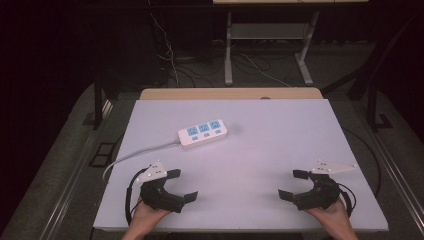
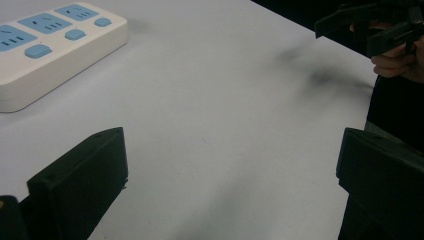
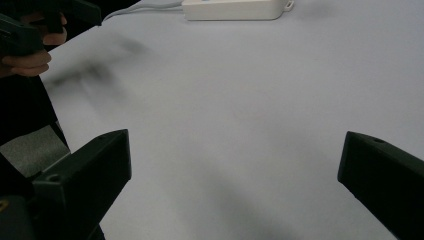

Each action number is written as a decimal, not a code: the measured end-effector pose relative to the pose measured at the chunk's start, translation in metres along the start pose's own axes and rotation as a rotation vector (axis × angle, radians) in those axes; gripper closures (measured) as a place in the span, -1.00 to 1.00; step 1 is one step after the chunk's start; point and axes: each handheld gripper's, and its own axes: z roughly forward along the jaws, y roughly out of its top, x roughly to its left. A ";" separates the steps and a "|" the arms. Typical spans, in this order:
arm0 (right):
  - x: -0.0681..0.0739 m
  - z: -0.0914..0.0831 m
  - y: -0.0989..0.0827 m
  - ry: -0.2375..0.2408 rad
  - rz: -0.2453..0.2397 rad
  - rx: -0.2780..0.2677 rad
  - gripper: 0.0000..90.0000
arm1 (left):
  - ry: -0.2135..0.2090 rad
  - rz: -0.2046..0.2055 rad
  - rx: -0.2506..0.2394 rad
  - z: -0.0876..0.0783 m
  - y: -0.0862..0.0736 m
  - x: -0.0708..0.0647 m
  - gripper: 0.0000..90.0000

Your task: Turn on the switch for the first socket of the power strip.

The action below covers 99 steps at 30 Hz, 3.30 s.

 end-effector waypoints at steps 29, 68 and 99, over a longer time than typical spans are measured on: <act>0.000 0.001 -0.001 0.008 -0.010 0.025 -0.99 | 0.005 0.015 0.029 0.002 0.001 -0.003 -1.00; 0.001 0.004 -0.002 0.000 -0.033 0.058 -0.99 | 0.055 0.011 0.069 -0.005 0.036 0.012 -1.00; 0.000 0.003 -0.002 -0.004 -0.035 0.058 -0.99 | 0.088 0.029 0.115 -0.003 0.072 0.036 -1.00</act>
